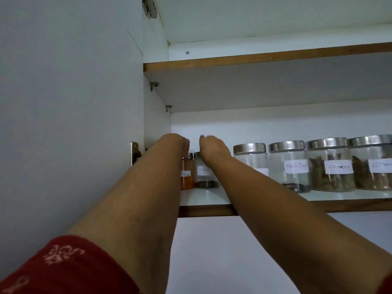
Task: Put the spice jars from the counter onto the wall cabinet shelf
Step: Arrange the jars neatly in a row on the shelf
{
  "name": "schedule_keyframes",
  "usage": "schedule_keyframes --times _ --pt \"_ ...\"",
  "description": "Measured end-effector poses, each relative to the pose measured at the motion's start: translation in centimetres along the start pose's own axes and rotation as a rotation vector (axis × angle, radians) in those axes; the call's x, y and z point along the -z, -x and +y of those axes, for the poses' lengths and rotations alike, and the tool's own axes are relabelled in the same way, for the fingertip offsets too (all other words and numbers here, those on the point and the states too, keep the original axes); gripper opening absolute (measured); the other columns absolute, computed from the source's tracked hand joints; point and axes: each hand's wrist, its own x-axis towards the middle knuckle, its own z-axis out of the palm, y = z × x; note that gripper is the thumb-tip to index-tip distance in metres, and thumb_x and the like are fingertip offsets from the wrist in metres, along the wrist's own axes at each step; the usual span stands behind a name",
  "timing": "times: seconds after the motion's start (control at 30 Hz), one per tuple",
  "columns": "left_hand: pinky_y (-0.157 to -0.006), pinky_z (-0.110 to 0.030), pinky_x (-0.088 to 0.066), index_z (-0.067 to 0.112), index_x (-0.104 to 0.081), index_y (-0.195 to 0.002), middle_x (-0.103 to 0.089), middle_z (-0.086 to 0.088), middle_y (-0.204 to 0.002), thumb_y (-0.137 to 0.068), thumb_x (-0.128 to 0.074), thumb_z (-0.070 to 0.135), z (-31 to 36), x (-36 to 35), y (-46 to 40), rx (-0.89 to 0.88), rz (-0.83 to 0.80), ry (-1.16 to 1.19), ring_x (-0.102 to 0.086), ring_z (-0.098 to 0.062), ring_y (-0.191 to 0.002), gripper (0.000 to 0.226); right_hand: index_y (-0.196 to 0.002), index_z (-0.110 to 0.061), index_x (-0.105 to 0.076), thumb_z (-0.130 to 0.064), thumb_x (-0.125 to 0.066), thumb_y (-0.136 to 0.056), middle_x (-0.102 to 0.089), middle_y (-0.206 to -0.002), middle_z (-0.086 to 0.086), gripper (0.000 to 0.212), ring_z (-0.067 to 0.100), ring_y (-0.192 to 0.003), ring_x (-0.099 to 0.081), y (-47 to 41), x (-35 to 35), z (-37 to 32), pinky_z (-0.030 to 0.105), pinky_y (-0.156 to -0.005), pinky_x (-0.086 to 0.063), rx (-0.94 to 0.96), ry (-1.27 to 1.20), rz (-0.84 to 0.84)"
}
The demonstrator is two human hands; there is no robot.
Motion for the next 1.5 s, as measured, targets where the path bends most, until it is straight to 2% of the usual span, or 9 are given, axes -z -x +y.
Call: schedule_keyframes --times 0.1,0.23,0.3,0.4,0.5,0.7,0.9,1.23,1.5 --pt "-0.092 -0.034 -0.043 0.017 -0.026 -0.150 -0.043 -0.017 -0.144 -0.089 -0.050 -0.006 1.3 -0.1 1.9 -0.057 0.185 0.355 -0.048 -0.031 -0.125 0.069 -0.139 -0.003 -0.041 0.008 -0.057 -0.086 -0.047 -0.139 0.017 0.057 0.031 -0.123 -0.052 2.0 3.5 0.7 0.033 -0.101 -0.042 0.093 -0.097 0.192" --pt "-0.092 -0.031 -0.048 0.019 -0.059 -0.124 -0.059 -0.010 -0.132 -0.089 -0.057 0.005 2.8 1.4 4.1 -0.179 0.367 0.878 -0.058 -0.024 -0.115 0.037 -0.124 -0.002 -0.056 0.011 -0.040 -0.087 -0.057 -0.124 0.017 0.043 0.032 -0.113 -0.055 3.2 9.1 4.4 0.039 -0.095 -0.046 0.166 -0.158 0.490" --pt "-0.088 -0.030 -0.049 0.018 -0.066 -0.109 -0.067 -0.005 -0.117 -0.091 -0.059 0.013 4.4 2.4 5.8 -0.255 0.475 0.957 -0.062 -0.020 -0.105 0.020 -0.119 -0.005 -0.062 0.014 -0.039 -0.084 -0.058 -0.121 0.016 0.046 0.031 -0.112 -0.054 3.5 11.3 7.2 0.038 -0.094 -0.045 0.115 -0.199 0.518" --pt "-0.087 -0.027 -0.047 0.017 -0.068 -0.111 -0.067 -0.001 -0.112 -0.095 -0.058 0.021 7.6 3.9 8.5 -0.378 0.594 0.769 -0.060 -0.017 -0.103 0.020 -0.114 -0.010 -0.067 0.011 -0.047 -0.088 -0.060 -0.119 0.012 0.039 0.028 -0.110 -0.057 4.3 13.1 11.4 0.034 -0.093 -0.047 0.002 -0.208 0.417" --pt "-0.094 -0.032 -0.043 0.016 -0.064 -0.120 -0.063 -0.003 -0.123 -0.098 -0.050 0.027 10.1 4.8 9.9 -0.400 0.546 0.481 -0.053 -0.021 -0.114 0.028 -0.110 -0.010 -0.069 0.006 -0.049 -0.092 -0.063 -0.119 0.011 0.031 0.026 -0.106 -0.061 6.1 13.0 14.4 0.029 -0.089 -0.050 -0.056 -0.211 0.235" --pt "-0.097 -0.034 -0.041 0.012 -0.062 -0.121 -0.060 -0.007 -0.125 -0.098 -0.051 0.028 13.3 4.9 10.4 -0.323 0.460 0.336 -0.048 -0.024 -0.120 0.030 -0.114 -0.008 -0.066 -0.004 -0.049 -0.095 -0.058 -0.119 0.009 0.026 0.026 -0.106 -0.057 8.7 11.7 17.3 0.028 -0.084 -0.044 -0.015 -0.107 0.096" --pt "-0.091 -0.033 -0.049 0.013 -0.068 -0.111 -0.063 -0.008 -0.116 -0.093 -0.058 0.012 15.2 3.8 9.1 -0.222 0.524 0.349 -0.056 -0.025 -0.109 0.020 -0.118 -0.011 -0.064 -0.002 -0.043 -0.094 -0.061 -0.120 0.009 0.032 0.025 -0.105 -0.057 9.0 10.4 18.3 0.028 -0.081 -0.045 0.052 0.022 -0.012" --pt "-0.096 -0.032 -0.050 0.015 -0.076 -0.102 -0.070 -0.005 -0.113 -0.084 -0.060 -0.006 12.9 2.8 3.9 -0.249 0.472 0.405 -0.061 -0.021 -0.107 0.032 -0.120 -0.011 -0.067 0.007 -0.048 -0.089 -0.064 -0.123 0.009 0.041 0.028 -0.107 -0.062 4.4 6.5 17.5 0.035 -0.094 -0.053 0.017 0.089 -0.030" --pt "-0.101 -0.031 -0.046 0.011 -0.070 -0.118 -0.065 -0.007 -0.124 -0.088 -0.056 -0.008 12.0 0.5 -0.2 -0.235 0.410 0.395 -0.057 -0.022 -0.116 0.038 -0.123 -0.009 -0.063 0.001 -0.048 -0.089 -0.061 -0.127 0.008 0.038 0.026 -0.112 -0.059 0.0 2.7 16.5 0.033 -0.095 -0.051 0.056 0.138 -0.089"
